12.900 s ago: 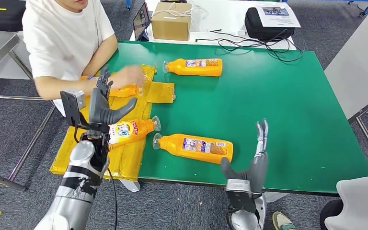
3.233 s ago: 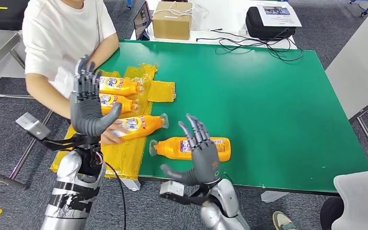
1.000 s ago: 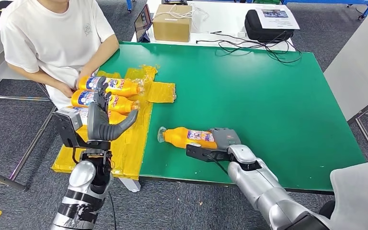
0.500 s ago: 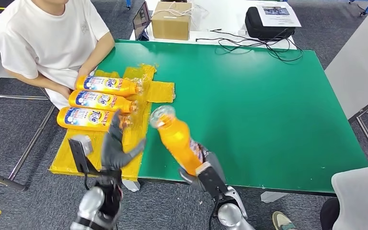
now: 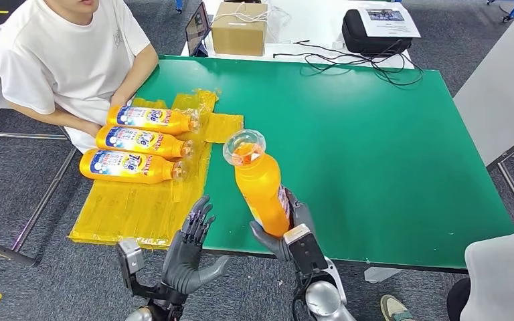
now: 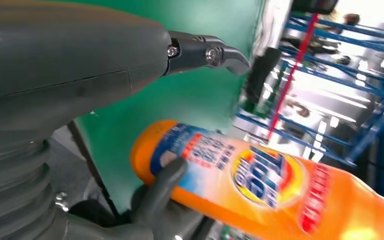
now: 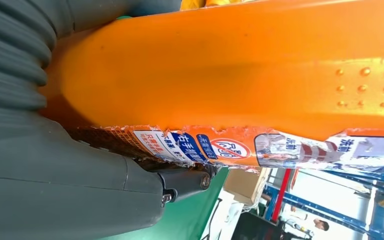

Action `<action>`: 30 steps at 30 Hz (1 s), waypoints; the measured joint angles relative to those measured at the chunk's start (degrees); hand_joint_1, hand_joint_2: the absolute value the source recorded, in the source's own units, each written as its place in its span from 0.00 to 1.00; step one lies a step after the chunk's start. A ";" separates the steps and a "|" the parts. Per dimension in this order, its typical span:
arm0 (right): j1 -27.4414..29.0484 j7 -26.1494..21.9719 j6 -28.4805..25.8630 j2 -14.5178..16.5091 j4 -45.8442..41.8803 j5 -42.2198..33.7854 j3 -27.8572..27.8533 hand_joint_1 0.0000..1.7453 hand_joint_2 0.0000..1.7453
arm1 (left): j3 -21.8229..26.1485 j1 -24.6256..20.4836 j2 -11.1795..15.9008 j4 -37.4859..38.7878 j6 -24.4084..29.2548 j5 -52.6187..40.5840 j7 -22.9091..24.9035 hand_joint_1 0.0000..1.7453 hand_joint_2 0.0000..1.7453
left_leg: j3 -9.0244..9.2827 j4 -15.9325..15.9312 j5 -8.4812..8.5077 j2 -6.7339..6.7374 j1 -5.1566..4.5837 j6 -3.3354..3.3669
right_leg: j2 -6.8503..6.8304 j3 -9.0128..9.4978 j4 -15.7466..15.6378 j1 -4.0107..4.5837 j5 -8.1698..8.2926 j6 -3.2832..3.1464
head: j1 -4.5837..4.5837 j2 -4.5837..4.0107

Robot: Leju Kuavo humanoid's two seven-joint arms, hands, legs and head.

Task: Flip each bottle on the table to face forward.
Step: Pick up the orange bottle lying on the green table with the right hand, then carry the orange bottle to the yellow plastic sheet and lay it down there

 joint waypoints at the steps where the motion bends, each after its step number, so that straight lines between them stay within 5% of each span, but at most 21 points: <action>1: -0.06 0.04 0.18 -0.01 0.04 0.02 -0.14 1.00 1.00 | 0.01 0.00 0.01 -0.21 -0.85 0.29 -0.29 0.00 1.00 | 0.00 0.00 0.00 0.00 0.00 0.00 | 0.00 0.00 0.00 0.00 0.00 0.00 | 0.01 0.00; 5: -0.88 1.55 1.18 -0.21 0.96 3.23 -0.30 1.00 1.00 | -0.30 -0.18 -0.02 -0.64 -3.95 1.10 -0.49 0.00 1.00 | 0.00 0.00 0.01 0.00 -0.01 0.01 | 0.00 0.01 0.00 -0.01 0.00 0.01 | 0.01 0.00; 13: -2.90 3.61 0.63 0.02 6.39 14.79 5.68 1.00 1.00 | -0.62 -2.24 -0.98 0.03 -0.10 -1.24 -0.33 0.00 1.00 | -0.01 0.00 0.01 -0.01 0.01 0.01 | 0.00 0.00 0.00 0.01 0.00 0.01 | -0.01 0.00; 22: -3.98 3.92 -1.66 0.57 9.70 17.43 11.67 1.00 1.00 | 1.14 -3.87 -2.49 1.61 3.01 1.41 0.63 0.00 1.00 | -0.01 0.00 0.01 0.00 0.00 0.00 | -0.01 0.00 0.00 0.00 0.00 0.00 | 0.01 0.00; 26: -4.37 2.37 -0.61 0.96 10.62 15.19 13.53 1.00 1.00 | 1.92 -4.11 -3.21 2.03 -0.22 5.41 1.39 0.00 1.00 | -0.01 0.00 0.01 0.00 0.00 0.01 | -0.01 0.00 0.00 -0.01 0.00 0.00 | 0.02 0.00; 27: -4.54 1.91 -0.18 1.04 10.80 14.45 13.85 1.00 1.00 | 2.09 -4.18 -3.22 2.17 -1.95 6.85 1.45 0.11 1.00 | -0.01 0.00 0.01 0.00 0.00 0.01 | 0.00 0.00 0.00 -0.01 0.00 0.00 | 0.01 0.00; 30: -5.06 0.68 0.98 1.11 11.21 12.36 14.41 1.00 1.00 | 2.82 -4.33 -3.05 2.81 -6.97 10.35 1.13 0.86 1.00 | 0.01 0.00 0.01 0.00 0.00 0.00 | 0.00 0.00 0.00 0.00 0.00 0.00 | 0.01 0.00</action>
